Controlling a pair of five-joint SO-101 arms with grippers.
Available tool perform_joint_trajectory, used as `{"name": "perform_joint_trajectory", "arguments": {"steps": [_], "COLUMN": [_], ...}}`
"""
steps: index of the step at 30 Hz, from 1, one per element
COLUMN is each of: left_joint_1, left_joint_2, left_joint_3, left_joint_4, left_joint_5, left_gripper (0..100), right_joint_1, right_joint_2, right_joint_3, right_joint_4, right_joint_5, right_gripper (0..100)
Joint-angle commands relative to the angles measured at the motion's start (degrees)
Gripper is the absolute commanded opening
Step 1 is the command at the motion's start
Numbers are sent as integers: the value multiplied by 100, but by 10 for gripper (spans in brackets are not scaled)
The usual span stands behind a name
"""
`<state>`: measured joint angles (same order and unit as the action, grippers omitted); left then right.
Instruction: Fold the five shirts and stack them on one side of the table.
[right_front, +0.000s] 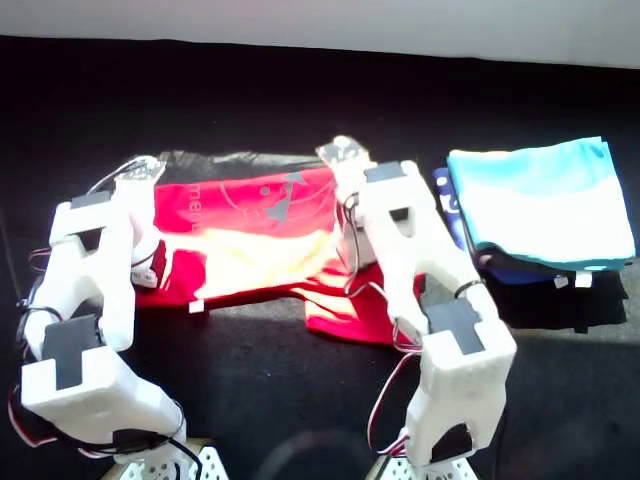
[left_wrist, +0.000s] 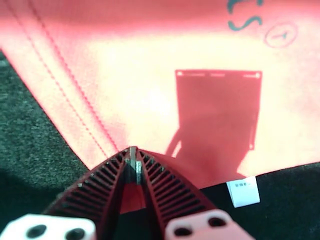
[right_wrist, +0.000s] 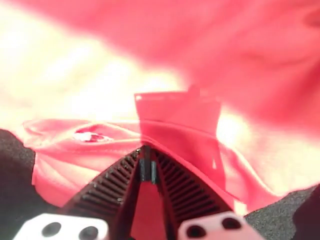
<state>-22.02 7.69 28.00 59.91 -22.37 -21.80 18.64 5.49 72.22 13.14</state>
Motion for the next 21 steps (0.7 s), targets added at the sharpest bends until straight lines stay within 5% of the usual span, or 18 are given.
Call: {"name": "perform_joint_trajectory", "arguments": {"steps": [1, 8, 12, 16, 21], "left_joint_1": [-145, -171, -171, -171, -171], "left_joint_2": [-207, -207, -198, -198, -198], "left_joint_3": [277, 462, 479, 479, 479], "left_joint_4": [-484, -756, -756, -756, -756], "left_joint_5": [35, 35, 35, 35, 35], "left_gripper": [9, 9, 9, 9, 9], "right_joint_1": [-92, -312, -215, -259, -286], "right_joint_2": [-989, -2756, -3169, -2501, -1279], "right_joint_3": [743, 2079, 2132, 2123, 1455], "right_joint_4": [-101, -127, -1244, -2448, -2343], "right_joint_5": [62, 422, 431, 431, 422], "right_gripper": [6, 6, 6, 6, 6]}}
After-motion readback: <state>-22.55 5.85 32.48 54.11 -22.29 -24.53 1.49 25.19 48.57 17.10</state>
